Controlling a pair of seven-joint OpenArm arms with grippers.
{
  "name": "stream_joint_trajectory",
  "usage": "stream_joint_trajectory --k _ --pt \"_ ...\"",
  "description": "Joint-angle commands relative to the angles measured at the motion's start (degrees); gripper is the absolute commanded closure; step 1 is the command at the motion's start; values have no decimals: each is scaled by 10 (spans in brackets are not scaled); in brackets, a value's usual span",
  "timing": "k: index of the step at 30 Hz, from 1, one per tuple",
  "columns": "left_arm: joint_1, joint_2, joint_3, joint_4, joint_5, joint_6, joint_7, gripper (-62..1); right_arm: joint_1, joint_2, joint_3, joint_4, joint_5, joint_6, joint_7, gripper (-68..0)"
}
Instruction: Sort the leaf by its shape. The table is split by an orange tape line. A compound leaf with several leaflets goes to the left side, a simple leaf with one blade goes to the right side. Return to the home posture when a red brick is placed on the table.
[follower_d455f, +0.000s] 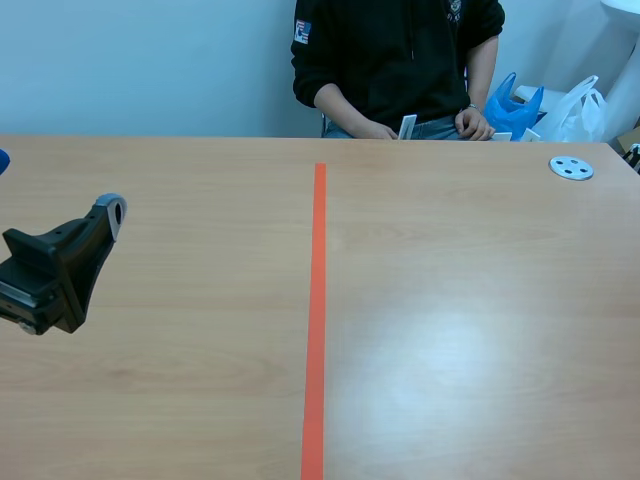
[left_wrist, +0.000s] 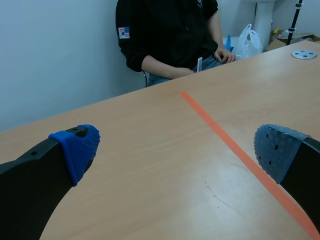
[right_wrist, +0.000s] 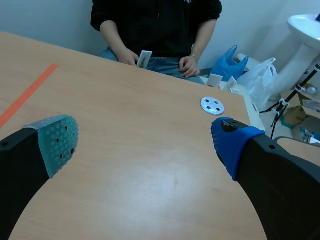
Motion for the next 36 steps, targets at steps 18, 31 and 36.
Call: stream_joint_trajectory --k 18,31,36 --pt "-2 3 -5 9 -1 3 -8 -623 4 9 2 2 4 0 -1 -542" --pt "-2 3 -5 9 -1 3 -8 -623 3 9 2 2 4 35 -11 -542" --pt "-2 3 -5 9 -1 3 -8 -623 3 9 2 2 4 35 -16 -542"
